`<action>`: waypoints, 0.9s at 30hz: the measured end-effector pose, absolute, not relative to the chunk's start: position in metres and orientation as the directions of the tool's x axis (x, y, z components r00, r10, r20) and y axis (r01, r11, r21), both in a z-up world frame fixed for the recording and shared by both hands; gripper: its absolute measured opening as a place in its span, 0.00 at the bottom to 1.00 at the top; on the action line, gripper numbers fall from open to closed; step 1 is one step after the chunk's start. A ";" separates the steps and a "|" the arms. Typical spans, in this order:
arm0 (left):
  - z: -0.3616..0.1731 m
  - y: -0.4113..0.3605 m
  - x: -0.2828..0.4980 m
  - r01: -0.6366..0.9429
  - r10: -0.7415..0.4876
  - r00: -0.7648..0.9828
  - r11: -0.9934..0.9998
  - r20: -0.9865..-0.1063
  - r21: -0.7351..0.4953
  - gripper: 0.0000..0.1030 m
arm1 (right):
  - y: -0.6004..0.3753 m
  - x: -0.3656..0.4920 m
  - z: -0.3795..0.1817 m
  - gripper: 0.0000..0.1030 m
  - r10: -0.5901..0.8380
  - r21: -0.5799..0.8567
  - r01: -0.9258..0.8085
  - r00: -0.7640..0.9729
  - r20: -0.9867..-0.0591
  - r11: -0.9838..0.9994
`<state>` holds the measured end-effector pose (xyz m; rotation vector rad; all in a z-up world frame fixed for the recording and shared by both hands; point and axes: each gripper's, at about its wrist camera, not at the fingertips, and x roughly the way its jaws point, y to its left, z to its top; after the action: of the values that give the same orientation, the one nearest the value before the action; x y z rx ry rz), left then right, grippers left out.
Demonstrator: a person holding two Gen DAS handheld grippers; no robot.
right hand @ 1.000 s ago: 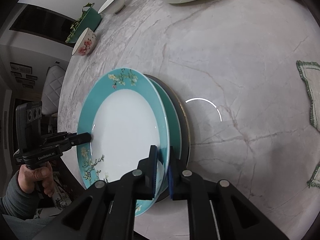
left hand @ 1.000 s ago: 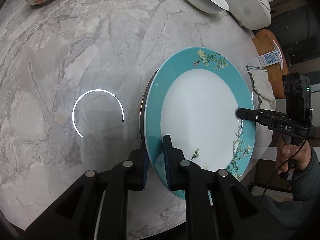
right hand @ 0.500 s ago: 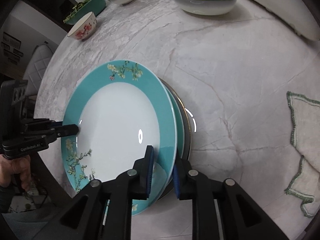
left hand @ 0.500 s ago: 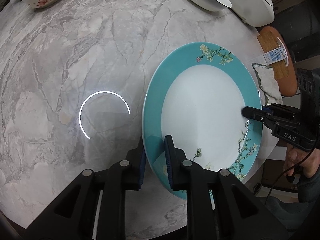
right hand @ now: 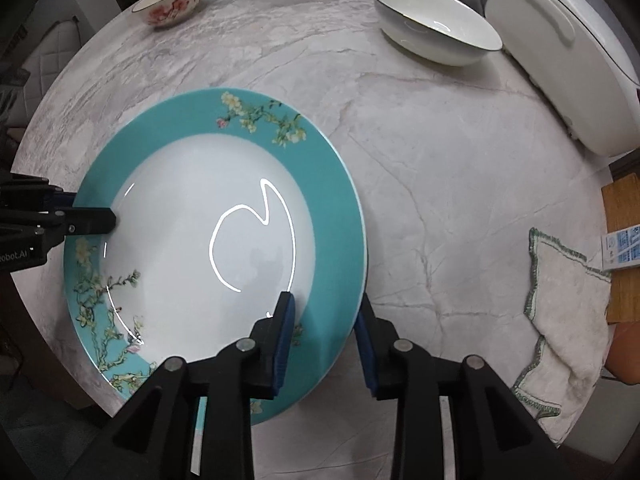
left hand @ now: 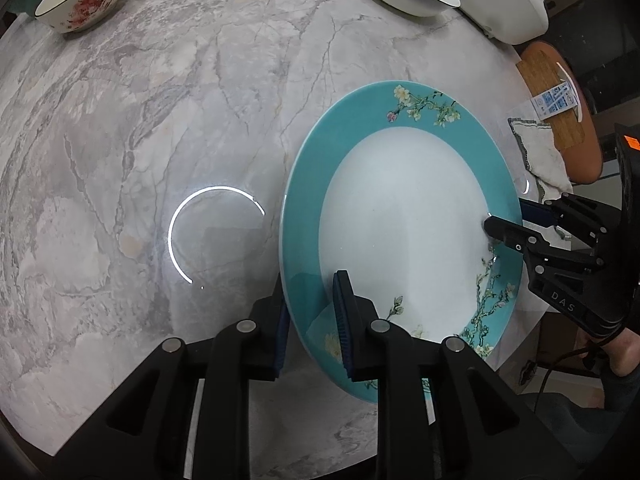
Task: Organize plates and bowls
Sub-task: 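Lower the plate onto the stacked plates and open both grippers, then withdraw both grippers and move them to the large white bowl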
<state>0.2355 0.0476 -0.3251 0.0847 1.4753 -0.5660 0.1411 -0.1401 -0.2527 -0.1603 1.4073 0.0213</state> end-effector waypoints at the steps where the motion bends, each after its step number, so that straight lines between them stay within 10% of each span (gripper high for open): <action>1: -0.325 0.047 0.236 0.409 -0.307 -0.008 0.867 -0.952 -0.284 0.19 | -0.140 0.142 -0.253 0.33 -0.084 -0.104 -0.112 0.164 -0.983 0.988; 7: -0.327 0.036 0.230 0.454 -0.267 0.003 0.859 -0.964 -0.237 0.31 | -0.138 0.142 -0.254 0.33 -0.104 -0.124 -0.113 0.170 -0.980 0.986; 9: -0.330 0.030 0.227 0.468 -0.246 0.009 0.858 -0.969 -0.213 0.59 | -0.137 0.142 -0.254 0.39 -0.108 -0.127 -0.104 0.172 -0.979 0.986; 18: -0.322 0.048 0.220 0.422 -0.265 0.017 0.876 -0.964 -0.233 0.74 | -0.166 0.135 -0.236 0.80 -0.033 -0.026 0.033 0.225 -0.974 0.999; 27: -0.283 0.143 0.235 0.242 -0.394 0.115 0.901 -0.912 -0.359 1.00 | -0.230 0.143 -0.161 1.00 0.362 0.491 0.166 0.487 -0.795 0.855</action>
<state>0.2350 0.1430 -0.2828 -0.1325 1.3801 -0.4681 0.1433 -0.2300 -0.1609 0.5582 1.0706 0.1273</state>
